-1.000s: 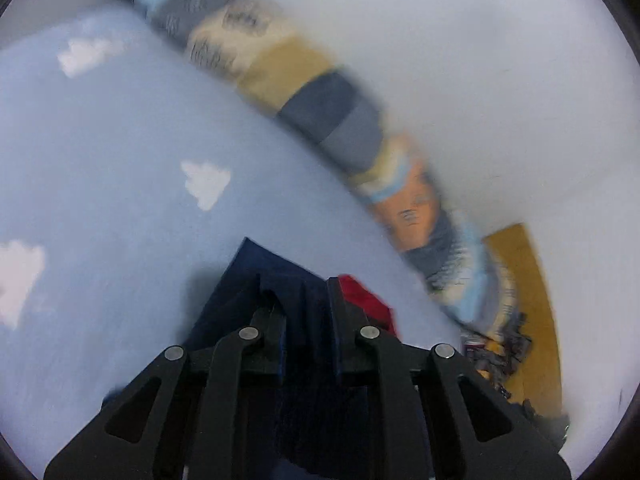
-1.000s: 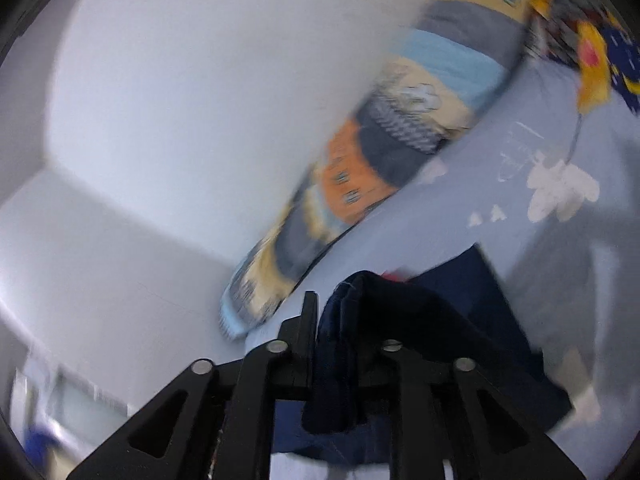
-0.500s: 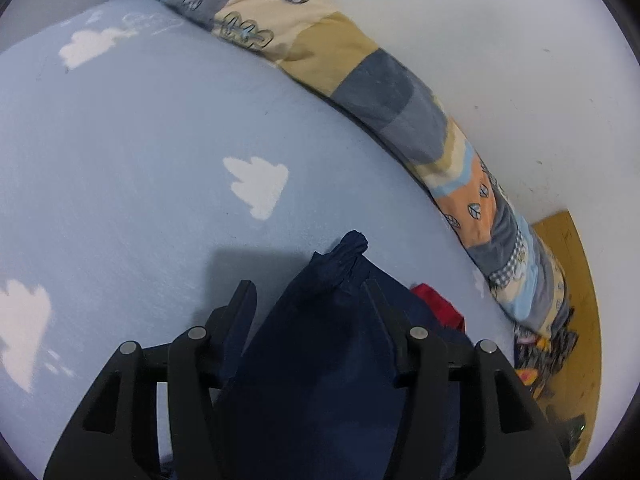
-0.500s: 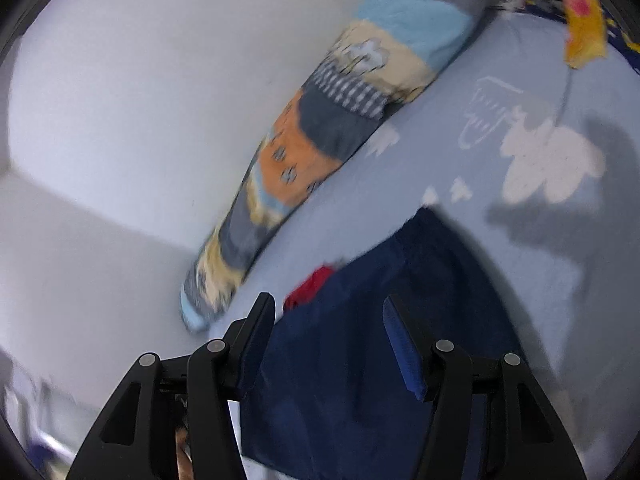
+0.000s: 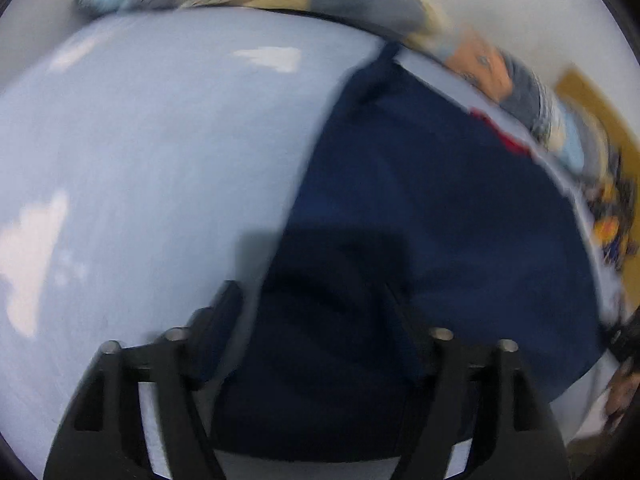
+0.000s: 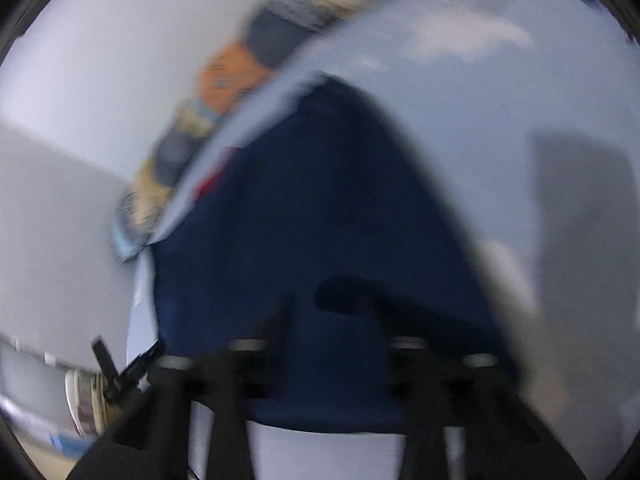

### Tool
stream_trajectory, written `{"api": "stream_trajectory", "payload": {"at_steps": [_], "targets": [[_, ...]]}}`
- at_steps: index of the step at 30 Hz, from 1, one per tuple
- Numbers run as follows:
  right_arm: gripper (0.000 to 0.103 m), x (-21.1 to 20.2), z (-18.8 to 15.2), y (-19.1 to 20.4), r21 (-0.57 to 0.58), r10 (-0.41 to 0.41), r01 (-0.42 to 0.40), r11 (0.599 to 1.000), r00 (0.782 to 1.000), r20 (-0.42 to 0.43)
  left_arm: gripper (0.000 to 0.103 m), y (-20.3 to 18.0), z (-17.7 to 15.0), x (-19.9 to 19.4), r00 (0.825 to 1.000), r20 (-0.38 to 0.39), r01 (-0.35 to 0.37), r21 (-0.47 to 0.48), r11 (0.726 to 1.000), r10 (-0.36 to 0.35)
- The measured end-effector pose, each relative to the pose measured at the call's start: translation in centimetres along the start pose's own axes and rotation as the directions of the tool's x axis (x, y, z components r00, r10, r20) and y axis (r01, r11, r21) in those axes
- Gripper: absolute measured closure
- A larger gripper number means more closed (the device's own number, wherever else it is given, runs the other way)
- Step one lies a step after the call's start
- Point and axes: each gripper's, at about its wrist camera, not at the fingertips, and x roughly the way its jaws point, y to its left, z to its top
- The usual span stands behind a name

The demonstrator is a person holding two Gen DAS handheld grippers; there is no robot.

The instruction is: Fold large clothes

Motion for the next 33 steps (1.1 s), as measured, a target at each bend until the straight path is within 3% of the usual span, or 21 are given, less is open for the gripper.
{"api": "stream_trajectory", "payload": {"at_steps": [1, 2, 3, 4, 7, 10, 13, 16, 19, 21, 23, 26, 30, 33], "targets": [[0.101, -0.8, 0.0, -0.4, 0.03, 0.022, -0.023, 0.999, 1.0, 0.014, 0.031, 0.1, 0.0, -0.7, 1.0, 0.0, -0.013, -0.011, 1.0, 0.013], [0.092, -1.7, -0.2, -0.2, 0.024, 0.016, -0.017, 1.0, 0.999, 0.034, 0.032, -0.1, 0.0, -1.1, 1.0, -0.003, -0.028, -0.009, 1.0, 0.028], [0.081, -2.6, -0.4, 0.5, -0.01, -0.003, 0.003, 1.0, 0.999, 0.051, 0.033, -0.6, -0.1, -2.2, 0.999, 0.011, -0.041, -0.005, 0.999, 0.041], [0.078, -3.7, -1.0, 1.5, -0.058, -0.016, 0.021, 0.998, 0.997, 0.076, 0.033, -1.1, -0.3, -3.3, 0.999, 0.037, -0.039, 0.002, 0.999, 0.038], [0.077, -5.1, -2.9, 4.3, -0.136, 0.045, -0.033, 0.99, 0.995, 0.09, 0.033, -4.3, -1.5, -7.1, 0.992, 0.122, -0.023, 0.059, 0.998, 0.016], [0.076, -3.9, -6.0, 8.4, -0.247, 0.072, -0.058, 0.967, 0.996, 0.046, 0.033, -8.0, -3.3, -8.4, 0.989, 0.142, 0.016, 0.134, 0.991, -0.035], [0.076, -0.7, -9.5, 12.7, -0.349, 0.048, -0.046, 0.936, 0.999, -0.005, 0.032, -12.6, -4.6, -7.5, 0.99, 0.129, 0.018, 0.234, 0.972, -0.05], [0.077, 3.0, -12.0, 15.5, -0.419, 0.008, -0.026, 0.908, 0.999, -0.045, 0.032, -14.9, -5.2, -5.0, 0.993, 0.114, -0.034, 0.288, 0.957, 0.001], [0.085, 5.4, -12.4, 13.1, -0.381, -0.106, 0.079, 0.921, 0.993, -0.051, 0.032, -12.0, -5.1, -2.7, 0.984, 0.092, -0.168, 0.232, 0.958, 0.15], [0.1, 5.3, -11.7, 10.1, -0.288, -0.104, 0.087, 0.954, 0.994, -0.044, 0.032, -9.8, -5.1, -2.8, 0.99, 0.081, -0.132, 0.19, 0.973, 0.119], [0.103, 4.3, -11.4, 7.7, -0.196, -0.07, 0.064, 0.978, 0.997, -0.028, 0.03, -9.7, -5.1, -3.1, 0.985, 0.088, -0.161, 0.205, 0.965, 0.146], [0.1, 2.7, -12.6, 7.1, -0.182, -0.109, 0.11, 0.977, 0.994, 0.014, 0.029, -10.1, -5.3, -4.0, 0.983, 0.082, -0.178, 0.166, 0.97, 0.166], [0.08, 1.3, -14.9, 9.1, -0.24, -0.166, 0.179, 0.954, 0.984, 0.072, 0.029, -11.7, -6.9, -5.8, 0.995, 0.074, -0.073, 0.108, 0.991, 0.065], [0.078, -0.4, -15.5, 10.5, -0.304, -0.176, 0.216, 0.928, 0.973, 0.152, 0.024, -13.1, -9.2, -7.1, 0.986, 0.123, -0.12, 0.066, 0.991, 0.111]]}}
